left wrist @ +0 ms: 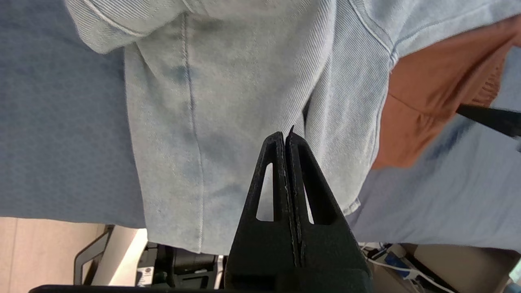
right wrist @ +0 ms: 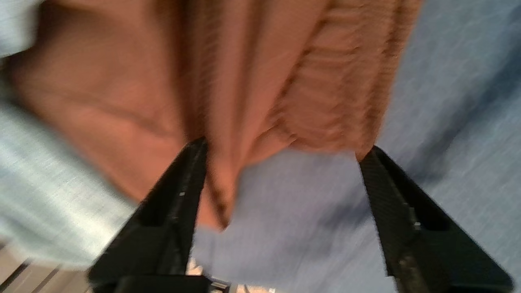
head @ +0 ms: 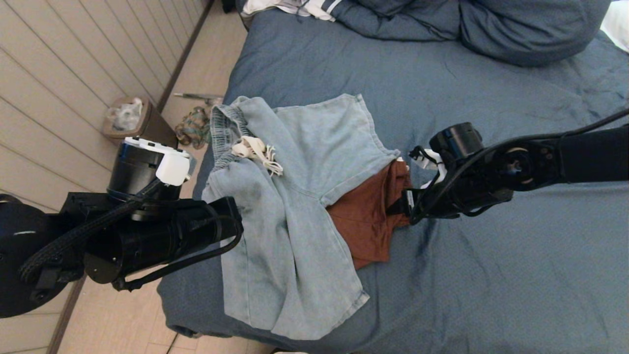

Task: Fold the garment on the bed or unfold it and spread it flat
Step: Unford the brown shorts

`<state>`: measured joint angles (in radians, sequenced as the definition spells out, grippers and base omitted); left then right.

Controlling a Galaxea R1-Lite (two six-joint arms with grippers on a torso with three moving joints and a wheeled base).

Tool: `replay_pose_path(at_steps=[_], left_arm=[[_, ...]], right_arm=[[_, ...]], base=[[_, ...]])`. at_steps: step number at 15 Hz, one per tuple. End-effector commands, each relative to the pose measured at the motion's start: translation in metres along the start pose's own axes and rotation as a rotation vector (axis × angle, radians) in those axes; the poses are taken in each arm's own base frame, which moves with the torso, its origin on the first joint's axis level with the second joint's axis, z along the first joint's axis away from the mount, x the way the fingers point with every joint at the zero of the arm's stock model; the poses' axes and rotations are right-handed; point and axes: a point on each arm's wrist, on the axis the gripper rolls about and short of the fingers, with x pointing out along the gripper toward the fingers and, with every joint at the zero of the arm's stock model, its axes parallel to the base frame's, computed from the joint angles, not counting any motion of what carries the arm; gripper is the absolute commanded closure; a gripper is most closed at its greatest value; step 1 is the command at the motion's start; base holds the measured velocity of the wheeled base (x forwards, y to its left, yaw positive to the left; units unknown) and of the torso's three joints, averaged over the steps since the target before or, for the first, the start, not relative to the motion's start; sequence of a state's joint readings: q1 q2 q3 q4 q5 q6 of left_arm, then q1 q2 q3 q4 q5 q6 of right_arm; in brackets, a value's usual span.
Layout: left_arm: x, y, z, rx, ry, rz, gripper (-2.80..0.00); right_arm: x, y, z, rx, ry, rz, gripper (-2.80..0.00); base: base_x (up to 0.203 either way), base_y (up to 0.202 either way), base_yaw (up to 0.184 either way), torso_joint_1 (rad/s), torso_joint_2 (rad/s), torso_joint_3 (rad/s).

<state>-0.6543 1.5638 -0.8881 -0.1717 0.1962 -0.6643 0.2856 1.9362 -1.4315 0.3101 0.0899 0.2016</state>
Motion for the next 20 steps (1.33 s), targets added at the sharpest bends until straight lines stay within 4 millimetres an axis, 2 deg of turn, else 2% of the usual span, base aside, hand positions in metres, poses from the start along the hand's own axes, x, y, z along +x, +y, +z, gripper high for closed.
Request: replay_pose_path(at_steps=[1, 5, 7, 8, 10, 14, 17, 20], left_arm=[[0.000, 0.000, -0.001, -0.004, 0.000, -0.002, 0.00], [0.002, 0.000, -0.001, -0.003, 0.001, -0.001, 0.00], [0.004, 0.000, -0.003, -0.002, 0.007, 0.003, 0.00], [0.005, 0.000, -0.003, -0.002, 0.009, 0.004, 0.00], [0.007, 0.001, -0.004, 0.000, 0.016, 0.010, 0.00], [0.013, 0.002, -0.008, 0.004, 0.032, 0.023, 0.00], [0.015, 0.002, -0.009, 0.006, 0.037, 0.027, 0.00], [0.017, 0.002, -0.010, 0.008, 0.043, 0.031, 0.00]], right_arm=[[0.020, 0.004, -0.001, -0.005, 0.030, -0.011, -2.80], [0.045, 0.007, 0.018, -0.009, -0.006, -0.014, -2.80], [0.059, 0.006, 0.019, -0.011, -0.004, -0.051, -2.80], [0.063, 0.007, 0.018, -0.016, -0.005, -0.081, 0.00], [0.066, 0.007, 0.018, -0.018, -0.019, -0.103, 0.00], [0.057, 0.006, 0.024, -0.015, -0.064, -0.099, 0.00], [0.032, 0.006, 0.030, -0.011, -0.110, -0.093, 0.00], [-0.002, 0.004, 0.035, -0.006, -0.167, -0.104, 0.00]], base=[[0.000, 0.000, 0.000, 0.000, 0.00, 0.000], [0.000, 0.000, 0.000, 0.000, 0.00, 0.000], [0.000, 0.000, 0.000, 0.000, 0.00, 0.000], [0.000, 0.000, 0.000, 0.000, 0.00, 0.000], [0.000, 0.000, 0.000, 0.000, 0.00, 0.000], [0.000, 0.000, 0.000, 0.000, 0.00, 0.000], [0.000, 0.000, 0.000, 0.000, 0.00, 0.000], [0.000, 0.000, 0.000, 0.000, 0.00, 0.000]])
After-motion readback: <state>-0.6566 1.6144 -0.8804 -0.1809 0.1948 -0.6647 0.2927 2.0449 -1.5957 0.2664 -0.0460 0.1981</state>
